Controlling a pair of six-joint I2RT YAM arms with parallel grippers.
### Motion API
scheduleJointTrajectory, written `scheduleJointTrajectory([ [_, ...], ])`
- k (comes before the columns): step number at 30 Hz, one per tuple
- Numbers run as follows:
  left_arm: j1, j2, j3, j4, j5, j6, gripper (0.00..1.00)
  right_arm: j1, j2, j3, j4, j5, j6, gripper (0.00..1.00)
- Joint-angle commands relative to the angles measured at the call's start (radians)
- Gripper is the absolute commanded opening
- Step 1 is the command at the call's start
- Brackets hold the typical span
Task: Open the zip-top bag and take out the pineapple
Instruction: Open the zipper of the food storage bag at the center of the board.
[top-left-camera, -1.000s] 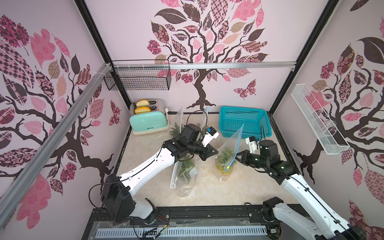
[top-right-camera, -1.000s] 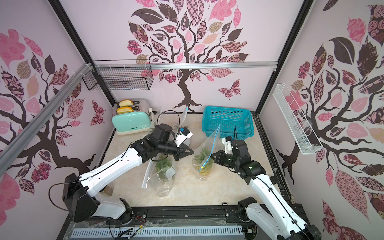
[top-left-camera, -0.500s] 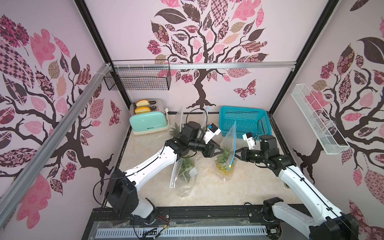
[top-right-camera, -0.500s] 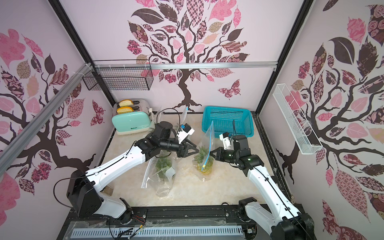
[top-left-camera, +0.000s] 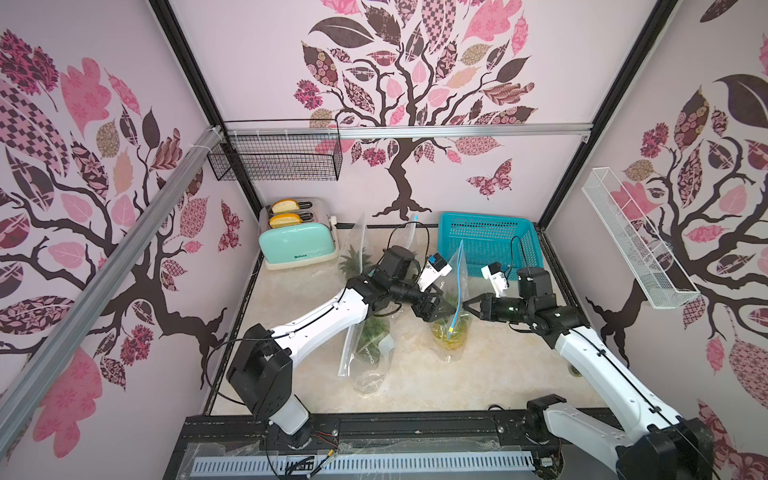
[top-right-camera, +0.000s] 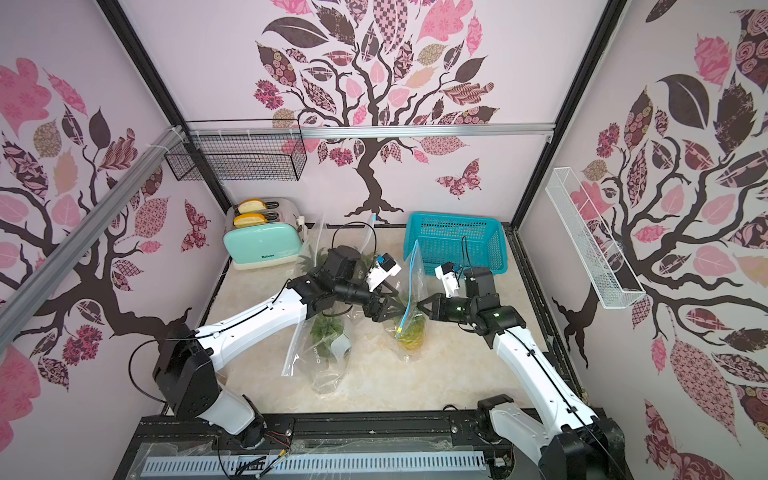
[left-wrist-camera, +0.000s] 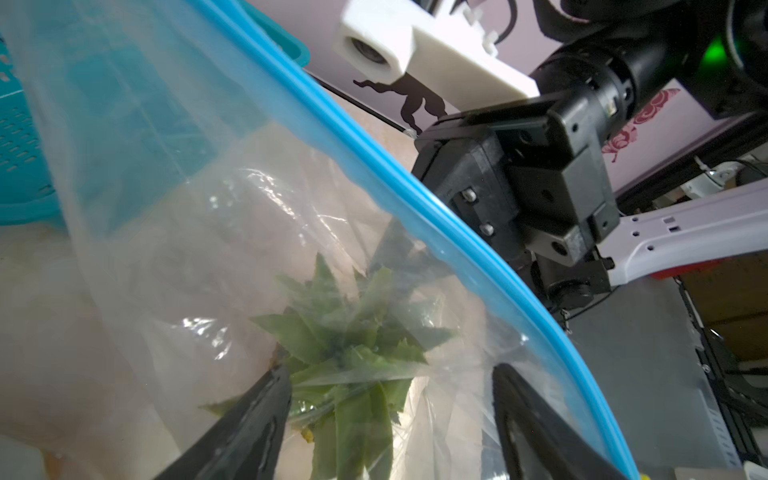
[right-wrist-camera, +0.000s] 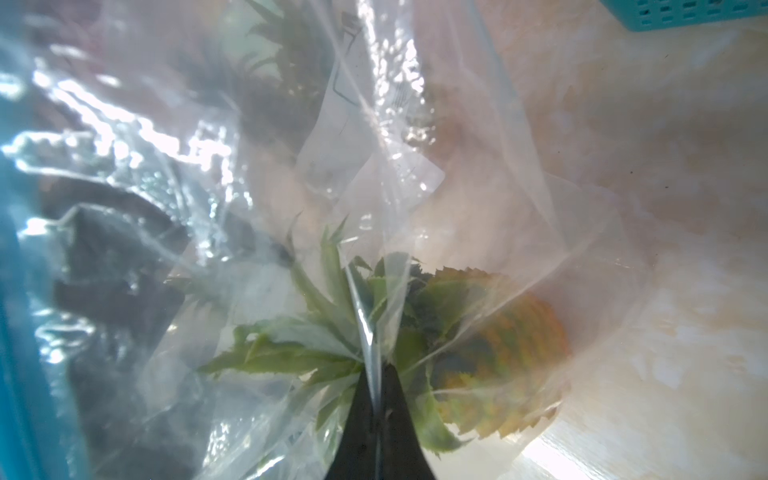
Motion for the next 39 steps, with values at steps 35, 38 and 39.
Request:
scheduleJointTrajectory([
  [35, 0.081, -0.103, -0.072, -0.053, -0.093, 0.011, 0.0, -0.205, -0.108, -0.114, 0.063, -0.042, 0.019, 0.0],
  [38, 0.104, -0.126, -0.076, -0.063, -0.102, 0.023, 0.0, -0.24, -0.121, -0.13, 0.059, -0.039, 0.027, 0.0],
  [39, 0.109, -0.131, -0.076, -0.069, -0.102, 0.027, 0.0, -0.256, -0.125, -0.136, 0.062, -0.046, 0.032, 0.0],
])
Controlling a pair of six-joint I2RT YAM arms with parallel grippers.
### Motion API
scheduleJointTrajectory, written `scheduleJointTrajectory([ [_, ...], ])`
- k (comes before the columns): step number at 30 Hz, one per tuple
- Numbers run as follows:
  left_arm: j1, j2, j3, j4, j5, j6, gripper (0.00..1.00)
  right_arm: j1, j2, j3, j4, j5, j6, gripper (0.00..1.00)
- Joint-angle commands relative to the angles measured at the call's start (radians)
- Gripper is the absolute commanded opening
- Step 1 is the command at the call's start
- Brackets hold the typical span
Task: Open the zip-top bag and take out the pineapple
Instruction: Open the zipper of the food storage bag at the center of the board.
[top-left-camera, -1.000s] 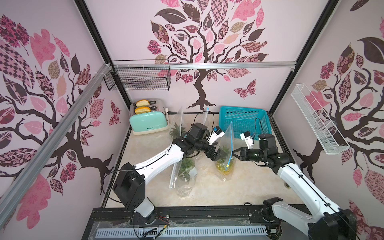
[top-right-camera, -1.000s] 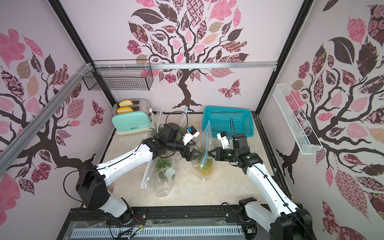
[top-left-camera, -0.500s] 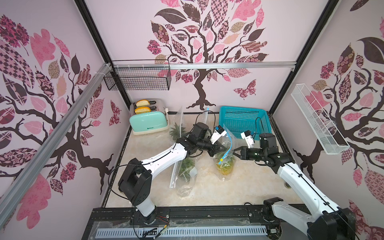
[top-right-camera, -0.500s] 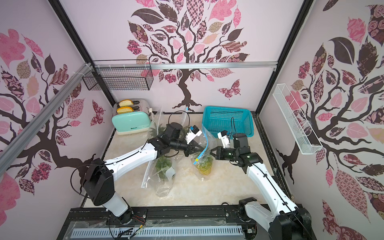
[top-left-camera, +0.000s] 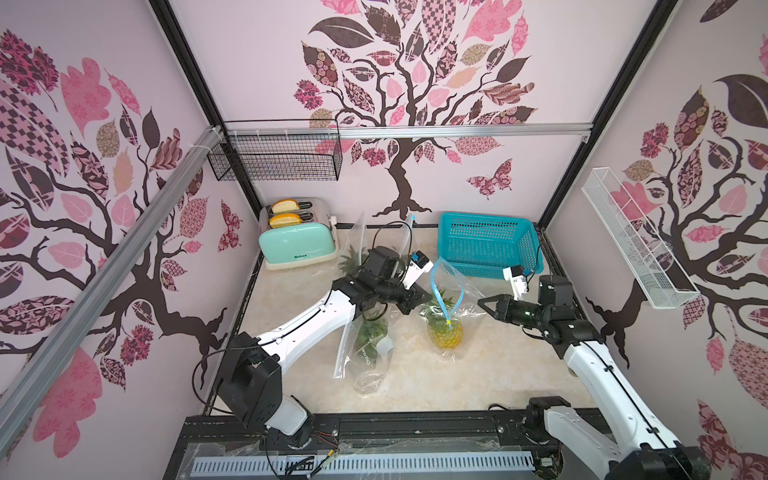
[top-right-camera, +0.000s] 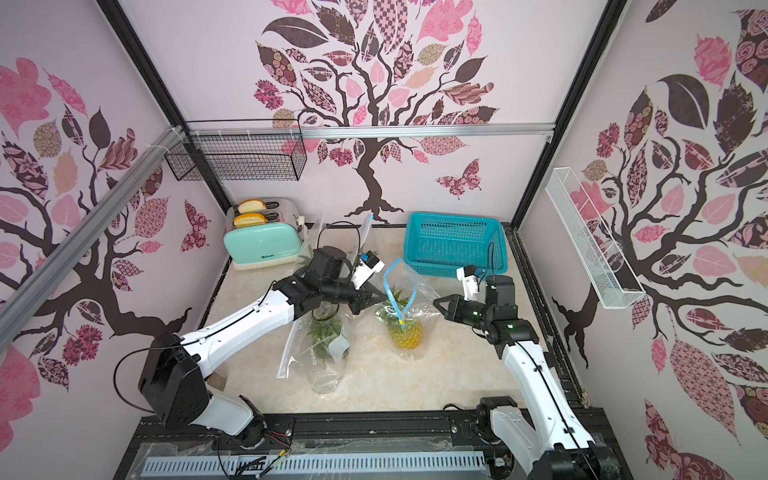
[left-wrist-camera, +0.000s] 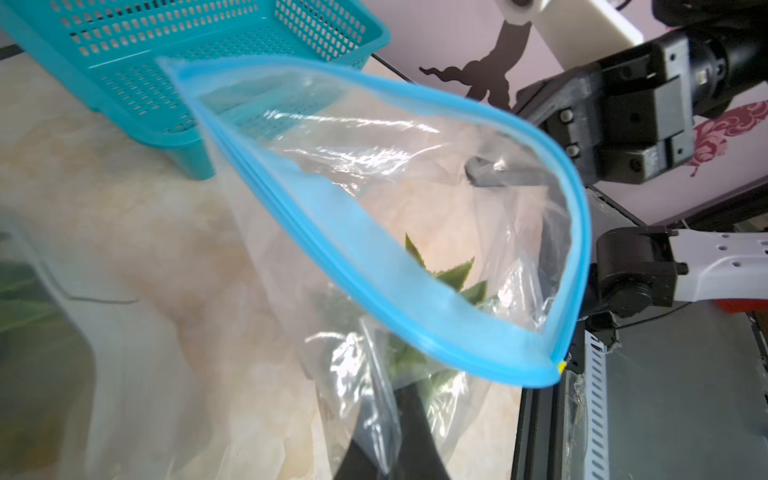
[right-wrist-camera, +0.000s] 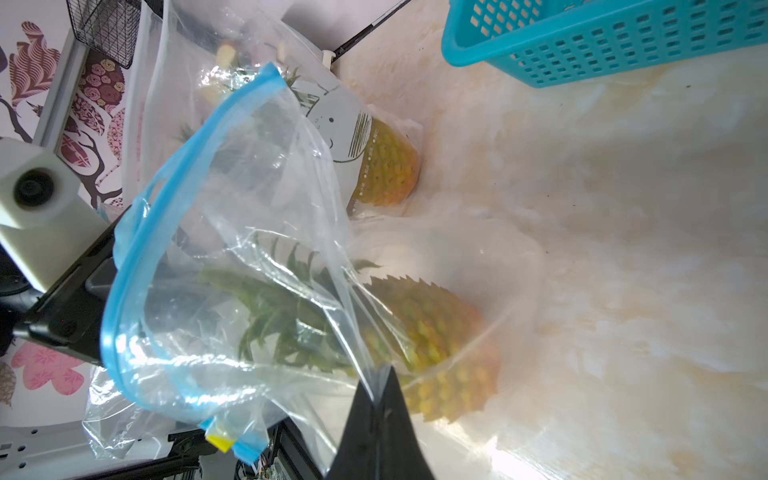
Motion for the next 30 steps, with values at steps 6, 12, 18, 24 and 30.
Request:
scheduleJointTrajectory([
  [6, 0.026, -0.06, -0.01, -0.004, -0.004, 0.025, 0.0, -0.104, -0.02, -0.047, -0.007, -0.015, 0.013, 0.0],
  [12, 0.02, -0.035, -0.027, 0.087, 0.082, -0.035, 0.0, -0.103, -0.01, 0.006, -0.052, -0.069, 0.009, 0.12],
  [18, -0.011, -0.018, -0.024, 0.119, 0.085, -0.048, 0.0, -0.051, -0.054, 0.319, -0.361, 0.021, -0.084, 0.32],
  [24, -0.03, -0.025, -0.04, 0.148, 0.086, -0.061, 0.0, 0.251, 0.056, 0.548, -0.39, 0.197, -0.019, 0.32],
  [30, -0.036, -0.052, -0.079, 0.182, 0.078, -0.074, 0.0, 0.394, 0.216, 0.541, -0.353, 0.286, -0.008, 0.31],
])
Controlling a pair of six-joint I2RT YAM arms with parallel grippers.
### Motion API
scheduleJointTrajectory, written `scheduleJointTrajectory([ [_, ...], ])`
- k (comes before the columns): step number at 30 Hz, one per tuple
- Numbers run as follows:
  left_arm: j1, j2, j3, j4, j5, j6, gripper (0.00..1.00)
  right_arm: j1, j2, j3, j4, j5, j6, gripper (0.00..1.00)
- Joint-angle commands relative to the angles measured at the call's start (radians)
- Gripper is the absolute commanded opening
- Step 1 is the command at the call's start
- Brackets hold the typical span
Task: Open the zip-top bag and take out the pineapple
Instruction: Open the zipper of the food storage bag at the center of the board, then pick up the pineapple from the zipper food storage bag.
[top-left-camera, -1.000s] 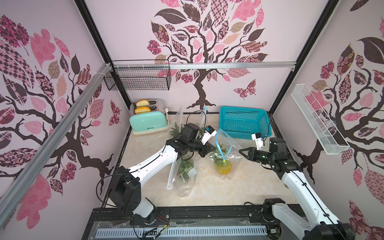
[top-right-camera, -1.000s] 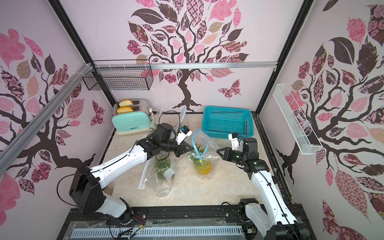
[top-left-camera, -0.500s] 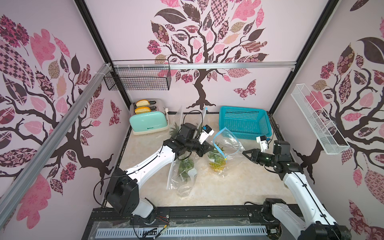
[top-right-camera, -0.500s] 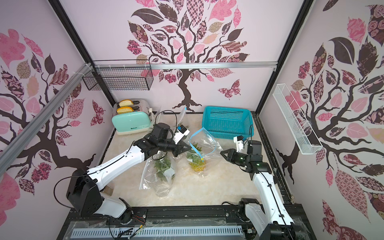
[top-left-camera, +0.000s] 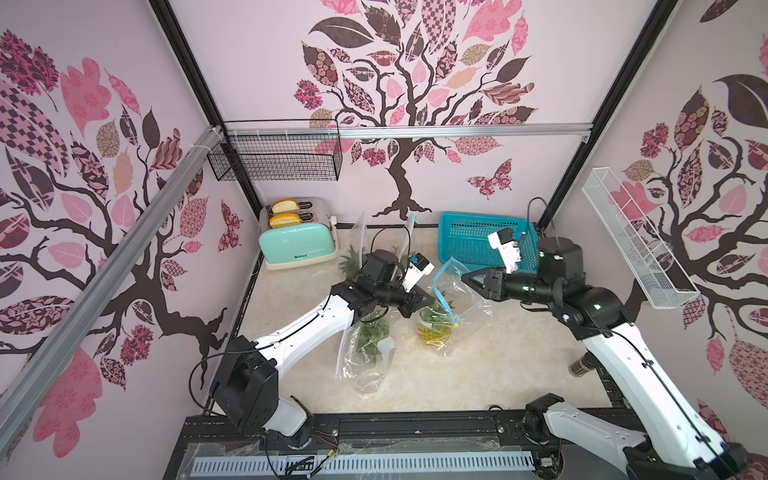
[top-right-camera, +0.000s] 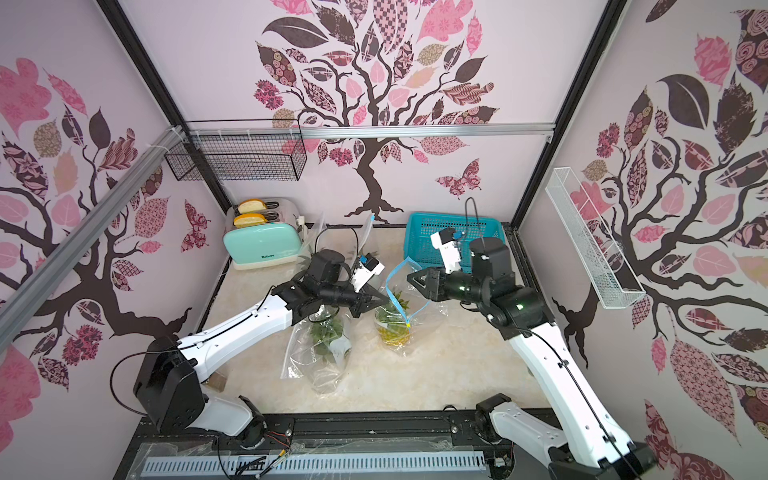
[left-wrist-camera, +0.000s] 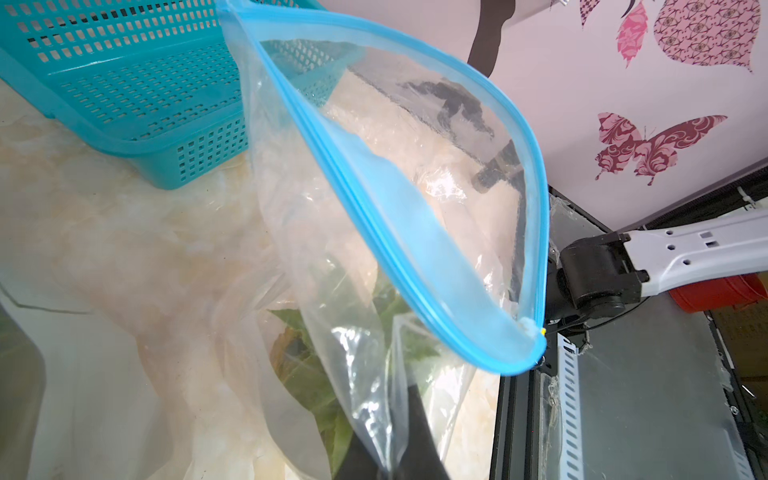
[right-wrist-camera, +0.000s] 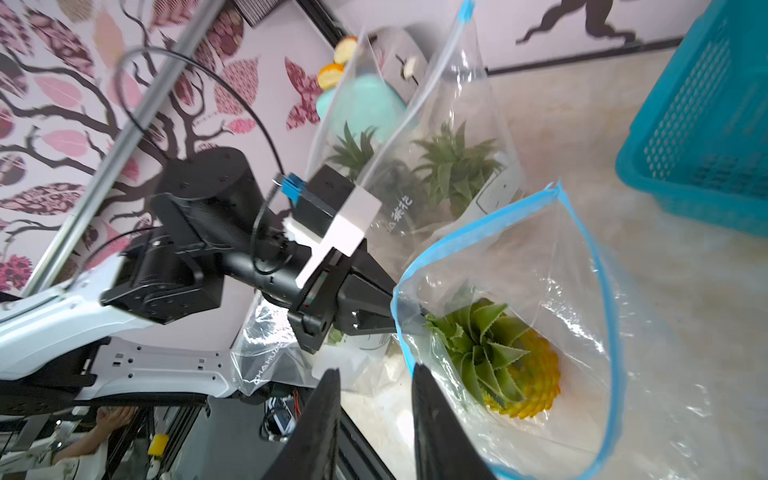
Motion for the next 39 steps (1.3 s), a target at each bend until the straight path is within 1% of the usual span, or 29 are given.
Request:
scheduleJointTrajectory([
  [1, -0.003, -0.036, -0.022, 0.075, 0.016, -0.016, 0.0, 0.017, 0.074, -0.054, -0.029, 0.086, 0.018, 0.3],
  [2, -0.003, -0.044, -0.03, 0.08, 0.016, -0.018, 0.0, 0.02, 0.084, -0.08, -0.019, 0.093, 0.019, 0.3],
  [3, -0.003, -0.051, -0.036, 0.084, 0.013, -0.02, 0.04, 0.026, 0.092, -0.099, -0.012, 0.096, 0.021, 0.31],
  [4, -0.003, -0.057, -0.041, 0.088, 0.013, -0.021, 0.1, 0.034, 0.098, -0.11, -0.006, 0.097, 0.021, 0.31],
  [5, -0.003, -0.063, -0.045, 0.091, 0.013, -0.024, 0.2, 0.045, 0.105, -0.116, -0.004, 0.105, 0.021, 0.33],
  [6, -0.003, -0.064, -0.047, 0.092, 0.013, -0.026, 0.28, 0.06, 0.116, -0.113, -0.011, 0.115, 0.02, 0.35],
  [7, -0.003, -0.069, -0.046, 0.091, 0.016, -0.026, 0.34, 0.072, 0.123, -0.108, -0.015, 0.123, 0.02, 0.38],
  [8, -0.003, -0.072, -0.047, 0.089, 0.018, -0.027, 0.42, 0.087, 0.13, -0.103, -0.02, 0.131, 0.02, 0.43],
  [9, -0.003, -0.077, -0.046, 0.088, 0.018, -0.028, 0.48, 0.102, 0.14, -0.094, -0.026, 0.141, 0.02, 0.47],
  [11, -0.003, -0.091, -0.045, 0.08, 0.013, -0.028, 0.52, 0.124, 0.152, -0.074, -0.042, 0.154, 0.023, 0.52],
  [14, -0.002, -0.127, -0.045, 0.058, -0.018, -0.024, 0.55, 0.151, 0.164, -0.049, -0.057, 0.175, 0.037, 0.58],
  [20, 0.0, -0.224, -0.056, 0.022, -0.11, -0.028, 0.56, 0.2, 0.218, 0.026, -0.135, 0.251, 0.052, 0.64],
  [25, 0.007, -0.318, -0.092, 0.019, -0.152, -0.04, 0.55, 0.222, 0.292, 0.059, -0.197, 0.323, 0.049, 0.65],
  [31, 0.015, -0.417, -0.143, 0.019, -0.18, -0.057, 0.55, 0.226, 0.364, -0.005, -0.178, 0.335, 0.054, 0.64],
  [32, 0.017, -0.43, -0.149, 0.019, -0.184, -0.059, 0.55, 0.226, 0.379, -0.018, -0.172, 0.332, 0.055, 0.62],
  [33, 0.018, -0.437, -0.154, 0.017, -0.187, -0.059, 0.55, 0.227, 0.393, -0.026, -0.172, 0.331, 0.057, 0.57],
  [35, 0.02, -0.453, -0.162, 0.007, -0.196, -0.062, 0.55, 0.227, 0.404, -0.048, -0.167, 0.346, 0.063, 0.33],
  [37, 0.023, -0.464, -0.165, -0.006, -0.203, -0.063, 0.56, 0.226, 0.372, -0.07, -0.149, 0.366, 0.081, 0.11],
  [38, 0.024, -0.469, -0.165, -0.009, -0.209, -0.066, 0.56, 0.226, 0.347, -0.069, -0.145, 0.378, 0.087, 0.02],
  [39, 0.025, -0.474, -0.164, -0.011, -0.215, -0.072, 0.57, 0.224, 0.322, -0.064, -0.144, 0.391, 0.091, 0.0],
])
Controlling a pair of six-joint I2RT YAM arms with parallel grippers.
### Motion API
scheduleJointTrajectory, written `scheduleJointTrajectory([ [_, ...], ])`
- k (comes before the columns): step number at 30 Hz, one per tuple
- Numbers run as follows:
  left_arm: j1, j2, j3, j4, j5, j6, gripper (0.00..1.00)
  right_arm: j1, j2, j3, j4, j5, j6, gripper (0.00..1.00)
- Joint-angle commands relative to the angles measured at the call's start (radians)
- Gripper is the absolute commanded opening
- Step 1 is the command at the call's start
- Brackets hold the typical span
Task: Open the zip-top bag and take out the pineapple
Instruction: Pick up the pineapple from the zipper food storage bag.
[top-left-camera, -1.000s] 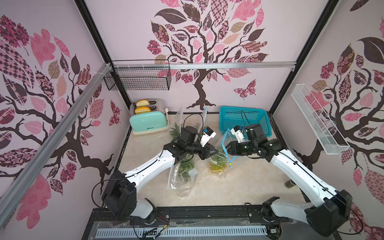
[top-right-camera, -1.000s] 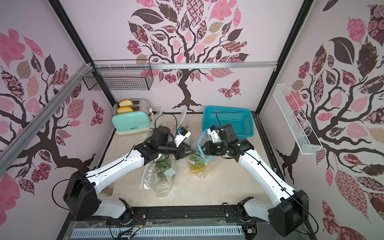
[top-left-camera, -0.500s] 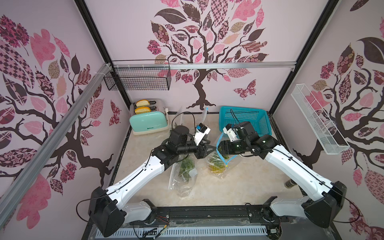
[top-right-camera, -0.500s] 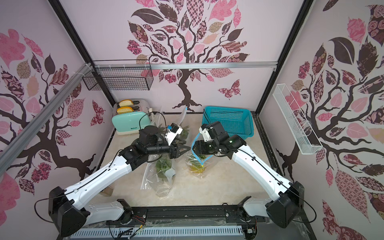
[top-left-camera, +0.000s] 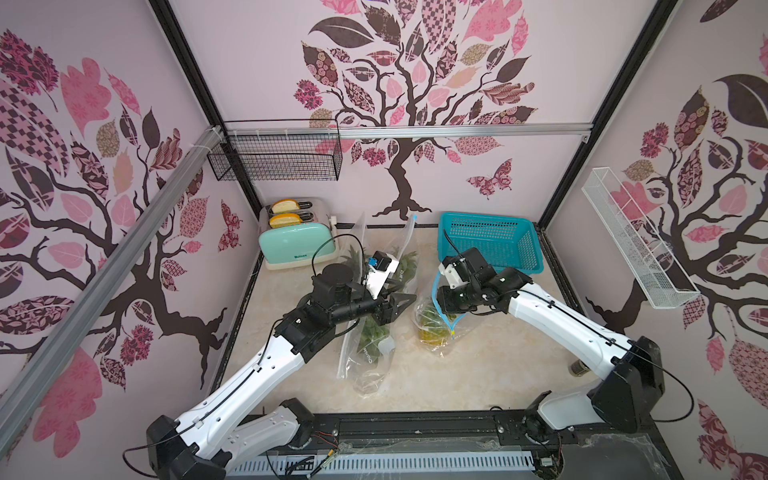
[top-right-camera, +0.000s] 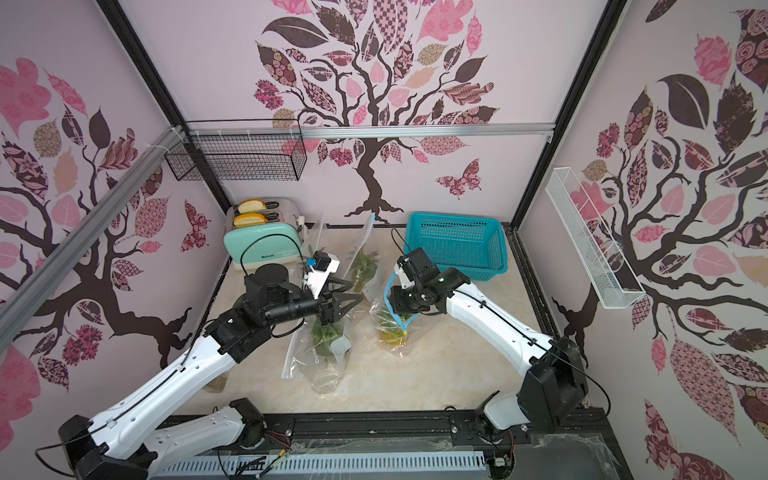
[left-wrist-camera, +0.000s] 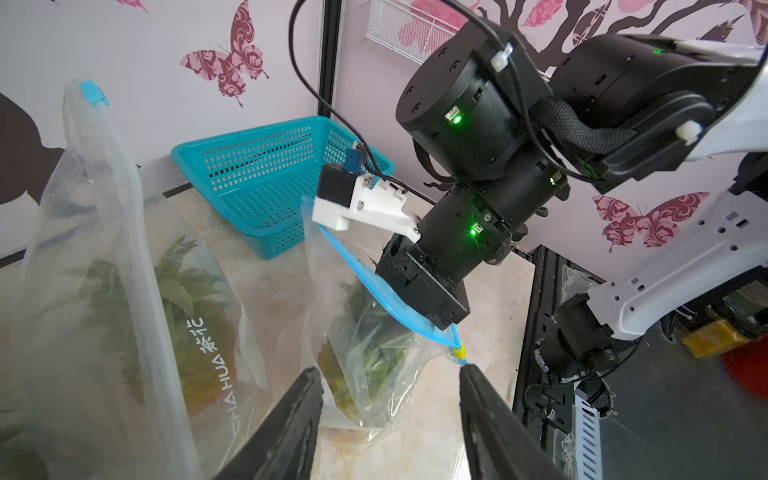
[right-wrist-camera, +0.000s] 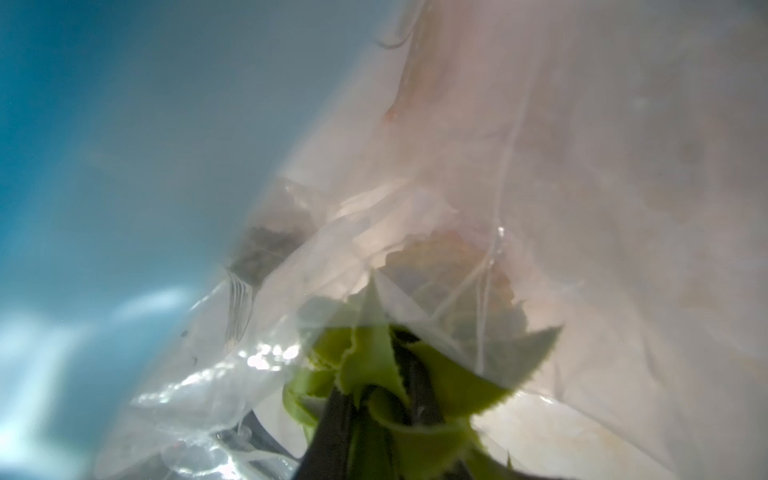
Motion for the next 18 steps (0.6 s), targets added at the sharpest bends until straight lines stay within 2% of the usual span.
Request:
scheduleJointTrajectory([
  [1, 0.01, -0.018, -0.004, -0.02, -0.032, -0.028, 0.58, 0.0, -0.044, -0.026, -0.06, 0.052, 0.026, 0.0],
  [5, 0.017, 0.017, 0.067, -0.084, -0.006, -0.093, 0.61, -0.048, -0.137, 0.086, -0.111, 0.018, -0.013, 0.0],
  [9, 0.018, 0.038, 0.085, -0.097, 0.102, -0.193, 0.65, -0.147, -0.19, 0.254, -0.2, -0.048, -0.086, 0.0],
  [12, 0.017, 0.011, 0.016, -0.013, 0.189, -0.307, 0.71, -0.207, -0.187, 0.406, -0.277, -0.104, -0.139, 0.0],
  [15, 0.017, -0.025, -0.091, 0.129, 0.248, -0.439, 0.76, -0.212, -0.154, 0.549, -0.336, -0.126, -0.175, 0.0],
  [18, 0.015, -0.047, -0.159, 0.202, 0.263, -0.507, 0.84, -0.211, -0.13, 0.66, -0.369, -0.137, -0.195, 0.0],
])
